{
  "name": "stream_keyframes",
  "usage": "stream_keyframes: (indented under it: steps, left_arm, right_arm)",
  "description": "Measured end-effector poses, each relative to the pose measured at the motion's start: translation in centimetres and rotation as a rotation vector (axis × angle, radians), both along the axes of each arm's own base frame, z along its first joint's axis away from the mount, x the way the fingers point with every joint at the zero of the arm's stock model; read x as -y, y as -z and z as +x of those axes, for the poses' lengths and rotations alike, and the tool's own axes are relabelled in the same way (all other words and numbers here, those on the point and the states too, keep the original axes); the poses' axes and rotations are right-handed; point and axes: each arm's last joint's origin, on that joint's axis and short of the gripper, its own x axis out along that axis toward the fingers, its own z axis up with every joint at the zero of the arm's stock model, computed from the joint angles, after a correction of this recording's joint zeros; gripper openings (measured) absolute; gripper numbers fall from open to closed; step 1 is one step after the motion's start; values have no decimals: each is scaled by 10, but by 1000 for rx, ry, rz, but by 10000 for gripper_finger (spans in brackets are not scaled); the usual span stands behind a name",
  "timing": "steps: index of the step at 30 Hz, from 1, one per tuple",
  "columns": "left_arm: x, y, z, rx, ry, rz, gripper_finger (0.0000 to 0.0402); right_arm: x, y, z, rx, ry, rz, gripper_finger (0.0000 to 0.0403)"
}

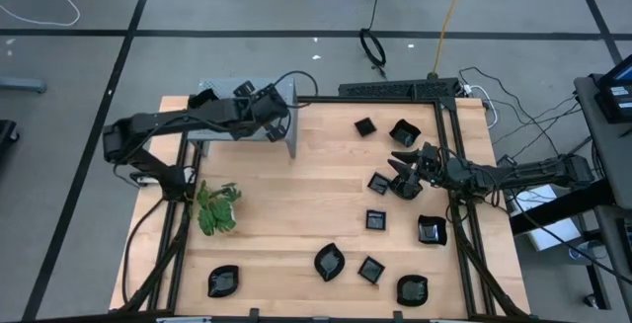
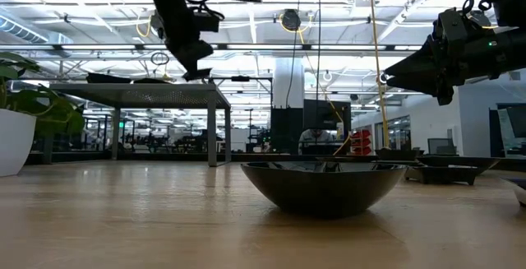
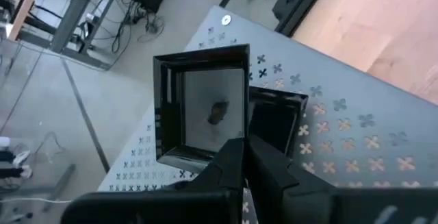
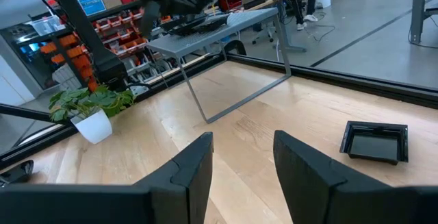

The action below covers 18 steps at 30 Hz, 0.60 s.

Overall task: Pick & Place Mini shaped plates
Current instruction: Stack the square plate on top of the square plate on the shelf

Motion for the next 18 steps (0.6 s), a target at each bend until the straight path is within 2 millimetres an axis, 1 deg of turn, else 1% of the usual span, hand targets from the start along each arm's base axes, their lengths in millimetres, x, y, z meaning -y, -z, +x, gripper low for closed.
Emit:
stream_keyframes:
  steps: [5,11,15,18]
  left_arm:
    - [-1,1,-1,-51,68,-26,5]
    - [-1,4,-4,-184,165,-24,20]
    - [-3,4,-5,-190,162,-25,9]
    - [-3,4,-5,-176,149,-33,10]
  right_arm:
    - [0,0,0,0,0,0,142]
    - [0,0,0,0,0,0,142]
    - [0,0,0,0,0,0,142]
    - [0,0,0,0,0,0,142]
